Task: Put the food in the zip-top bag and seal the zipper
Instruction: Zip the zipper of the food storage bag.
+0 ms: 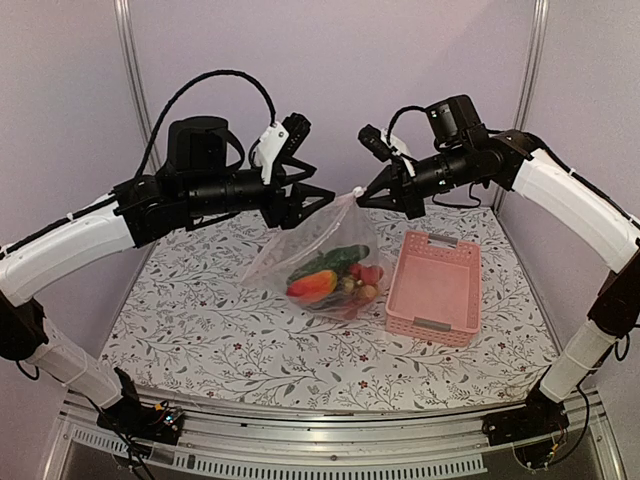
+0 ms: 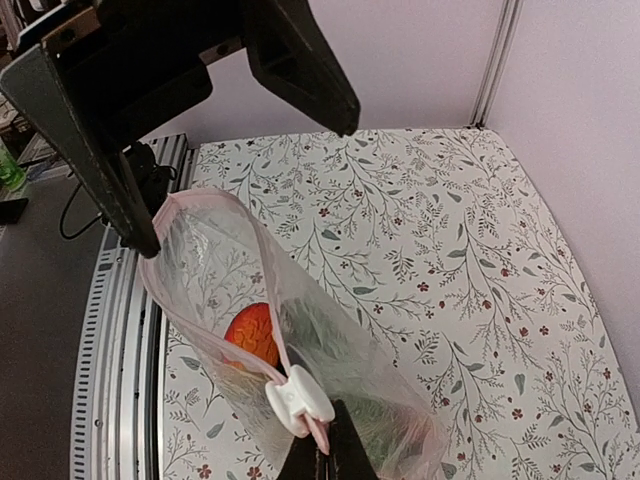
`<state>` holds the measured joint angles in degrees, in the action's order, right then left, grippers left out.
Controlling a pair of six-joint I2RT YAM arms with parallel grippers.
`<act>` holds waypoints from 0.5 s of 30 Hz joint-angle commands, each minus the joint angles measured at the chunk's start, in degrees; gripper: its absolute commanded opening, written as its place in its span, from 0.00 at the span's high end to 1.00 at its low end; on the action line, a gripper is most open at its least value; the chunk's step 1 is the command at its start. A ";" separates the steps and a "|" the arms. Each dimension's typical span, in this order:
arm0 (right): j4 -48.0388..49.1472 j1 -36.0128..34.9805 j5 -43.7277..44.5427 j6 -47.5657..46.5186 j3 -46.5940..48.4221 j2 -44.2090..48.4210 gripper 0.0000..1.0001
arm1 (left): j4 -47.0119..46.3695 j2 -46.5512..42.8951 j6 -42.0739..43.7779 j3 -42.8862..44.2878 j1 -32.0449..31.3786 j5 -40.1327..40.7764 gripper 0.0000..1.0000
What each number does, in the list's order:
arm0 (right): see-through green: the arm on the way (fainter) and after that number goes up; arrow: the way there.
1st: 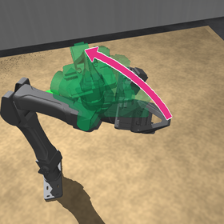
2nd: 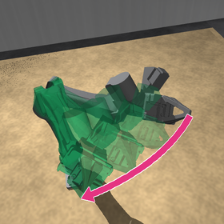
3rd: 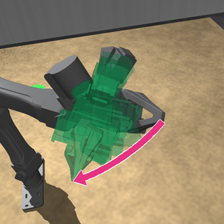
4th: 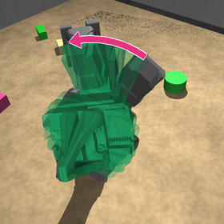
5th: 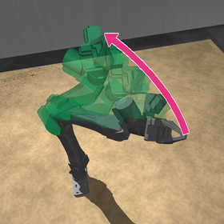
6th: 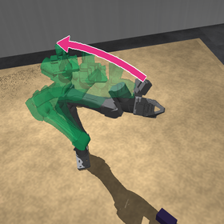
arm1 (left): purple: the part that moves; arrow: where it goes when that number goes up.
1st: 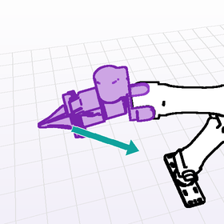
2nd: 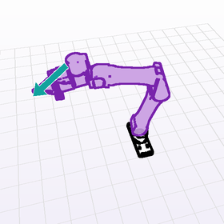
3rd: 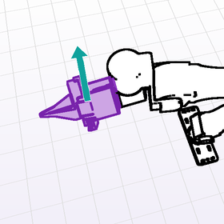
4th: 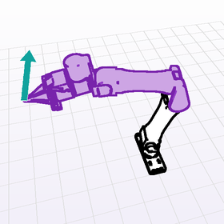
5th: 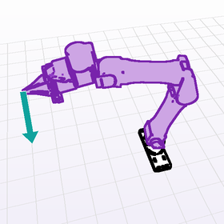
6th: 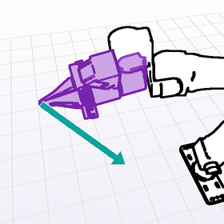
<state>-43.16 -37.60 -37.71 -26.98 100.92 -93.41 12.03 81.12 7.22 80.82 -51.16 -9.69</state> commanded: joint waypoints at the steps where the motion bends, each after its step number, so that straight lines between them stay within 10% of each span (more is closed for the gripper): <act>1: -2.77 -3.24 -0.94 0.11 5.29 -1.93 1.00 | -3.46 -3.42 -0.39 -1.63 -0.63 -0.98 0.31; 15: -4.00 -5.30 -0.81 3.36 10.98 -8.47 1.00 | 0.61 -1.80 -1.62 -2.52 -0.63 1.01 0.38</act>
<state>-47.70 -42.74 -38.17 -24.56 111.68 -101.89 11.09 77.17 5.85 78.96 -51.22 -9.63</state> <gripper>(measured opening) 0.004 0.628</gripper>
